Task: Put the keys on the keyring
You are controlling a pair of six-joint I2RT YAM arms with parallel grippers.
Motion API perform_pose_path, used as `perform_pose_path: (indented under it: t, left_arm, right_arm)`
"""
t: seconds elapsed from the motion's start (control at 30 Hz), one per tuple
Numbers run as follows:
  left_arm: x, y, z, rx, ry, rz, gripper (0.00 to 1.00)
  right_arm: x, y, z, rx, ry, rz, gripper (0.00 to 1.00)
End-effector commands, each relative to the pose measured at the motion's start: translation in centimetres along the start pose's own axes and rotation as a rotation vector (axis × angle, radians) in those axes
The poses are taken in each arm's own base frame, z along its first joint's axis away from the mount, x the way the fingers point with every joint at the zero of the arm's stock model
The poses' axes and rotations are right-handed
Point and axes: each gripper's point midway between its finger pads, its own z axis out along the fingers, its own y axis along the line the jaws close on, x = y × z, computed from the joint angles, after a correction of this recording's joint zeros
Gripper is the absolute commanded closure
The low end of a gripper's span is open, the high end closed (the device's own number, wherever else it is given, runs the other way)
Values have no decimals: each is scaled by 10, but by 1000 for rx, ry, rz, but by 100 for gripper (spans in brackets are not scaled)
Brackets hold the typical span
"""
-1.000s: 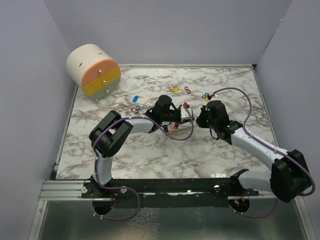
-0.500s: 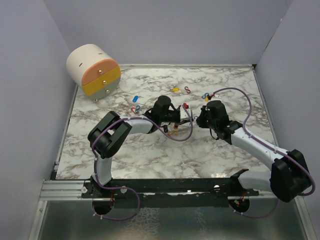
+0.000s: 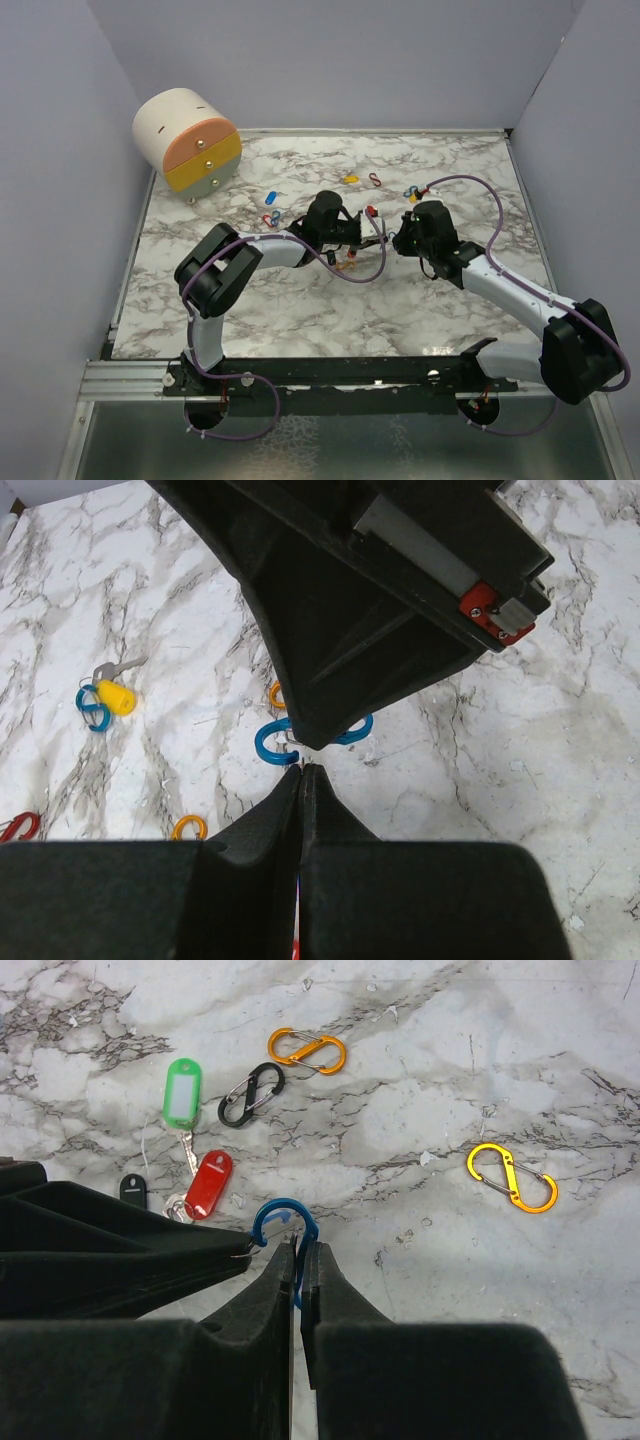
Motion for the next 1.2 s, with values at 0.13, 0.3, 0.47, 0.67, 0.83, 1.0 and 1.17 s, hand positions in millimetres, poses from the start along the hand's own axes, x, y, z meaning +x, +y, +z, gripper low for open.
perform_pose_path:
  t: [0.13,0.3,0.47,0.67,0.83,1.0,1.17]
  left_arm:
    - [-26,5,3,4,-54,48,100]
    - [-26,6,4,-1,-54,49,100]
    - [-25,7,5,-7,-51,48,100]
    - [-24,9,6,-13,-48,47,100]
    - [-23,10,7,-16,-46,44,100]
    - [-22,12,8,-20,-43,42,100]
    - [-21,13,9,-23,-43,41,100]
  right_arm:
    - [-5,1,0,10,-15,3,99]
    - [-5,1,0,10,-15,3,99]
    - [-5,2,-1,7,-15,2,99]
    - [-5,2,-1,6,-15,1,99]
    - [-6,2,-2,6,-18,1,99]
    - [-7,2,-3,5,-21,1,99]
    - [-7,2,-4,5,-22,1,99]
